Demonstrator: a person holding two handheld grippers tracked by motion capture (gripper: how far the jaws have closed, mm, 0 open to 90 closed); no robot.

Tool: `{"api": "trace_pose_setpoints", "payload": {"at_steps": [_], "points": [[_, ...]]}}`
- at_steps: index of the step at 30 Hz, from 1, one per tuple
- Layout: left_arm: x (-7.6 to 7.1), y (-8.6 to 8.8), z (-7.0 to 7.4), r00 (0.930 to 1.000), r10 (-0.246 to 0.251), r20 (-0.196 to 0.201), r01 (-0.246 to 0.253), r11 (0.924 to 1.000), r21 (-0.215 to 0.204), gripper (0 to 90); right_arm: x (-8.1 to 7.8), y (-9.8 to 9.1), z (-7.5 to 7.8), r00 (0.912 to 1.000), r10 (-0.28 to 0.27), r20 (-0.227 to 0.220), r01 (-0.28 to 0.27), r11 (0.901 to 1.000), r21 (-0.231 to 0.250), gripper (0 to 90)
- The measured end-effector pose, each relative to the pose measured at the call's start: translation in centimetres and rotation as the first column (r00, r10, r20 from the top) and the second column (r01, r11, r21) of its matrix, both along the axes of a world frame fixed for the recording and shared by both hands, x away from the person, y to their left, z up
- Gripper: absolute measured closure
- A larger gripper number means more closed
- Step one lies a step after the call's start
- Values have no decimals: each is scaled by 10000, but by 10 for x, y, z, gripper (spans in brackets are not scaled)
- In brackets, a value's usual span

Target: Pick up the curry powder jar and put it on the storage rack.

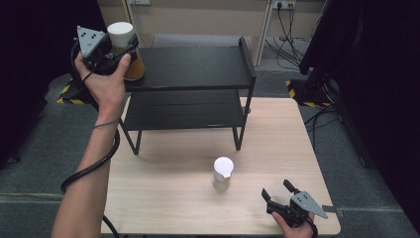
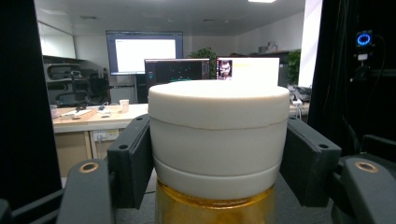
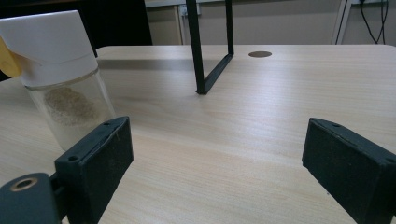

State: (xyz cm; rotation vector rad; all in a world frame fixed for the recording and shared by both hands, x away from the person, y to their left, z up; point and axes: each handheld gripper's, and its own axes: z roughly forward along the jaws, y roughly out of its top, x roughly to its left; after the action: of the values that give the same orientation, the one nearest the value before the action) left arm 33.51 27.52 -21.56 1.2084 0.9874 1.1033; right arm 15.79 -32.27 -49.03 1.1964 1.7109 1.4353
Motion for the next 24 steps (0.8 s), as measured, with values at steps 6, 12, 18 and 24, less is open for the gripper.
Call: {"api": "trace_pose_setpoints", "payload": {"at_steps": [6, 12, 18, 24], "points": [[-1, 3, -1, 9999, -114, -8, 114, 9999, -121, 311, 0, 0, 0, 10000, 4, -8, -4, 10000, -18, 90], [-1, 7, 1, 9997, -231, -66, 229, 9994, -272, 169, 0, 1, 0, 10000, -1, 25, 1, 10000, -43, 90], [-10, 2, 3, 9999, 58, -123, -60, 9999, -151, 76, 0, 1, 0, 10000, 15, 4, -15, 10000, -72, 90], [-21, 2, -1, 9999, 48, -141, -48, 10000, -34, 68, 0, 1, 1, 10000, 17, -3, -17, 10000, -79, 90]]}}
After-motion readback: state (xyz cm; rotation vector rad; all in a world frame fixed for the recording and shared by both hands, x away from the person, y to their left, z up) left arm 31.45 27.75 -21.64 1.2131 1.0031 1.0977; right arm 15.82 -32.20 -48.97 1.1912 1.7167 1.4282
